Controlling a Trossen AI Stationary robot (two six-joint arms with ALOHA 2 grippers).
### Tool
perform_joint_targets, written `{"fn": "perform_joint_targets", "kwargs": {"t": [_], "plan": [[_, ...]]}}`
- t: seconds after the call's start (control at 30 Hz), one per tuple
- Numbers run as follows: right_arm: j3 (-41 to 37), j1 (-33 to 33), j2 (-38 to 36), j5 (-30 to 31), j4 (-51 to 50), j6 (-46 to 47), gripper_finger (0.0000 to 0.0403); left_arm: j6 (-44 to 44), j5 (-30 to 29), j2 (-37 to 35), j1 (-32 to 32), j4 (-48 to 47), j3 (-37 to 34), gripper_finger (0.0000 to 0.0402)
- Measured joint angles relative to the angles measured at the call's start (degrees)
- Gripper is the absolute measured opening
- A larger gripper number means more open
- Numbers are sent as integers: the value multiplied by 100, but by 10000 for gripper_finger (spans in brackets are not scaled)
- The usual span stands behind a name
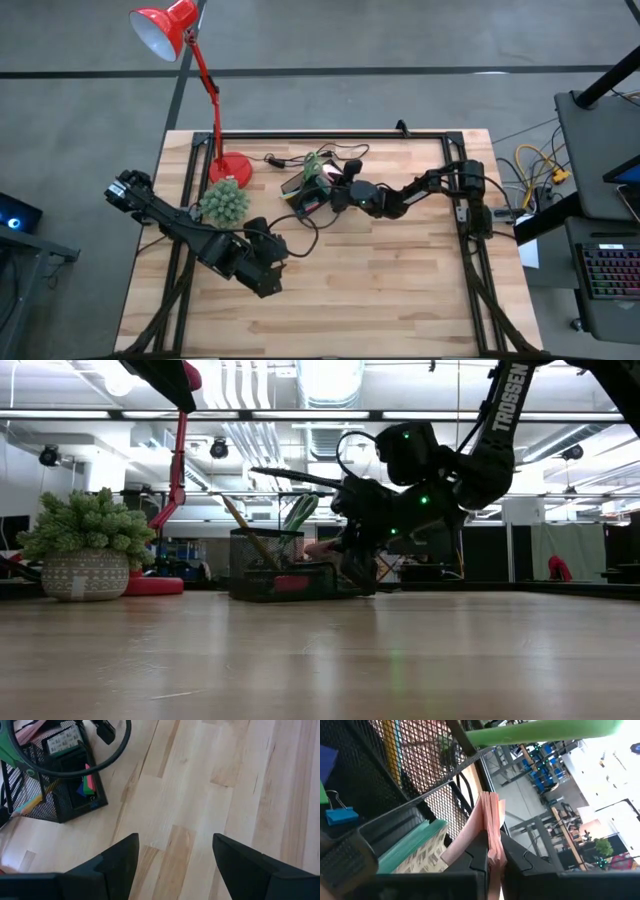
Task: Pick and place office supplies into organizer
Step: Put the light pink sticky notes into the black desk organizer
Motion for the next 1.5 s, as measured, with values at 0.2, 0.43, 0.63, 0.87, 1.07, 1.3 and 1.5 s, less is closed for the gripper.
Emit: {"fn": "perform_joint_targets", "kwargs": {"t": [0.2, 0.43, 0.63, 0.87, 1.07, 1.3, 1.5], "plan": [[73, -9, 0, 20, -369, 167, 14, -3, 1, 0, 0, 1, 0, 239], [75, -7, 0, 28, -474, 319, 40, -3, 18, 0, 0, 0, 0, 239], [75, -7, 0, 38, -684, 323, 114, 1, 61, 0, 2, 0, 0, 239], [90, 70, -24, 425, -808, 296, 193, 3, 62, 0, 0, 0, 0, 239], [143, 232, -28, 830, -808, 131, 226, 8, 63, 0, 1, -2, 0, 239], [143, 390, -37, 835, -812, -23, 235, 10, 65, 0, 0, -2, 0, 239], [219, 560, -58, 1430, -818, -454, 235, 10, 68, 1, 1, -4, 0, 239]]}}
